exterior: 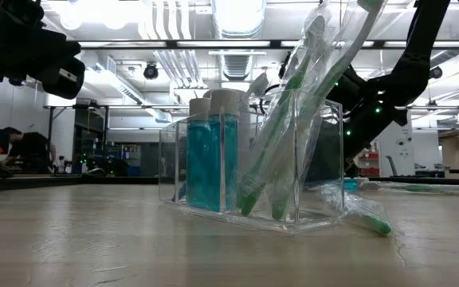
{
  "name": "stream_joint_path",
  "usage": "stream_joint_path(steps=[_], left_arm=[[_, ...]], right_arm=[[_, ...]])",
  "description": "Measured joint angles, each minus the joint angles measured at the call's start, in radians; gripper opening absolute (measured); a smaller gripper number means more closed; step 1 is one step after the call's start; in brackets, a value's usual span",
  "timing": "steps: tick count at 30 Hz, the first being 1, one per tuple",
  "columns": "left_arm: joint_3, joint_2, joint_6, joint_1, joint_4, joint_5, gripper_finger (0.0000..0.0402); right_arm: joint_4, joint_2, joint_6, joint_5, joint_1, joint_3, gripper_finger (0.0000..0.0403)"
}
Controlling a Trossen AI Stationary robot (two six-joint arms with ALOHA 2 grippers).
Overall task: Pick & Place toothbrushing station
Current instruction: Put the blue toothbrush into the left section of the transparent organizer
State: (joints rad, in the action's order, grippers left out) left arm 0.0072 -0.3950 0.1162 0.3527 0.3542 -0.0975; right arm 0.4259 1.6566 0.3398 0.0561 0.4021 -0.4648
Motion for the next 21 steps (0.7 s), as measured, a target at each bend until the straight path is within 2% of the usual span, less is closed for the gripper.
stream_joint_path(steps=[12, 21], left_arm=[[0.000, 0.000, 0.000, 0.000, 0.000, 0.000, 0.0085], [0.000, 0.000, 0.000, 0.000, 0.000, 0.000, 0.0085]], right_arm=[[-0.027, -0.011, 0.001, -0.008, -0.003, 0.009, 0.0123], [-0.190, -0.120, 0.003, -0.008, -0.004, 0.016, 0.0118]])
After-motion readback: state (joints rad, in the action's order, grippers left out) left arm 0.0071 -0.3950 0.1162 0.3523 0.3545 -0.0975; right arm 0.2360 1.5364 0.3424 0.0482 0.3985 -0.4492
